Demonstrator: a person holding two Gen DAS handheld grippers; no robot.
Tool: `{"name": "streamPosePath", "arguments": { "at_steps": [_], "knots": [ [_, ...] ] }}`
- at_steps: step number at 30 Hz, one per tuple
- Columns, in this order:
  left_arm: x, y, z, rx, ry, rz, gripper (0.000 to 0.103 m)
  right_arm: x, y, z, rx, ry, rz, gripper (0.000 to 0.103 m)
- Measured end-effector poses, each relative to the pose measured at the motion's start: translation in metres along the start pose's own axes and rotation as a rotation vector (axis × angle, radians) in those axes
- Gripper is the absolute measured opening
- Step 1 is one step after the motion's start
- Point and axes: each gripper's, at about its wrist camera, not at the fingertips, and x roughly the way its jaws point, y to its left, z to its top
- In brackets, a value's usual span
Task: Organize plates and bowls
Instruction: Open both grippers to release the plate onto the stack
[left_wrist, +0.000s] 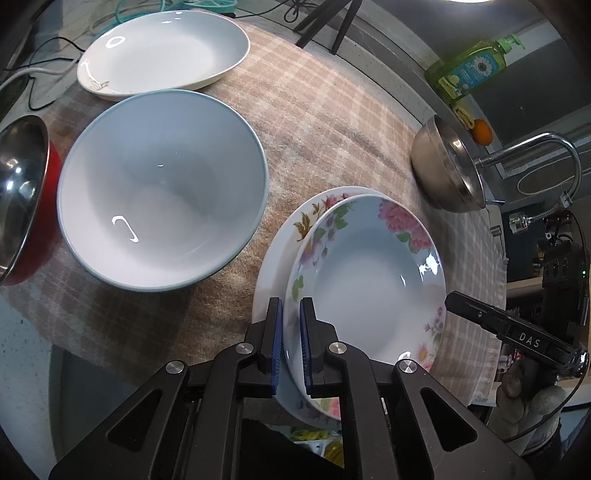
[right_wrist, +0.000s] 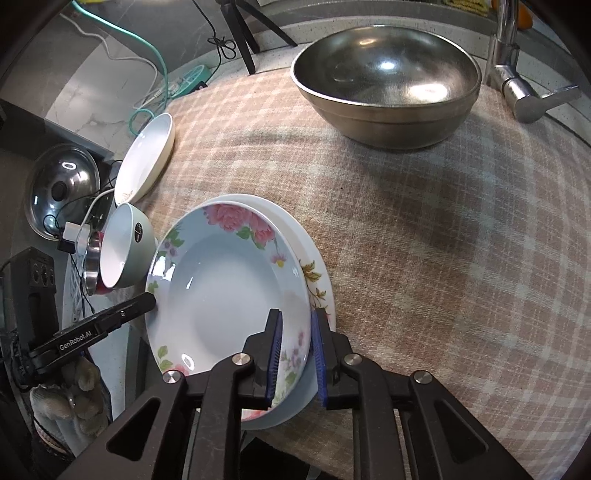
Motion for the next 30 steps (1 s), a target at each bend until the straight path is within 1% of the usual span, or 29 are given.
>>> {"name": "streamPosePath", "arguments": {
  "at_steps": [6, 12, 16, 20, 22, 26, 27, 29, 30],
  "knots": [
    [-0.007, -0.001, -0.004, 0.011, -0.013, 0.001, 0.007, -0.009, 0.0, -0.004, -0.002, -0.028, -0.007, 0.017],
    [-0.021, -0.002, -0.008, 0.013, -0.034, -0.019, 0.007, -0.025, 0.001, -0.011, -0.011, -0.087, -0.014, 0.018],
    [-0.034, -0.004, -0.015, 0.025, -0.062, -0.027, 0.009, -0.039, 0.002, -0.014, -0.012, -0.142, 0.002, 0.021],
    [-0.047, -0.001, -0.022, 0.013, -0.086, -0.046, 0.009, -0.05, 0.004, -0.017, -0.017, -0.18, 0.019, 0.026],
    [-0.055, 0.002, -0.025, 0.005, -0.106, -0.048, 0.013, -0.054, 0.005, -0.018, -0.026, -0.202, 0.016, 0.026],
    [-0.07, 0.009, -0.029, -0.016, -0.14, -0.05, 0.013, -0.058, 0.012, -0.021, -0.055, -0.223, 0.028, 0.026],
    [-0.075, 0.012, -0.03, -0.024, -0.152, -0.05, 0.013, -0.059, 0.015, -0.021, -0.067, -0.224, 0.037, 0.028],
    [-0.085, 0.017, -0.029, -0.036, -0.178, -0.039, 0.013, -0.061, 0.023, -0.021, -0.093, -0.231, 0.043, 0.036],
    [-0.089, 0.019, -0.029, -0.045, -0.191, -0.033, 0.013, -0.063, 0.025, -0.022, -0.103, -0.235, 0.044, 0.037]
  ]
}}
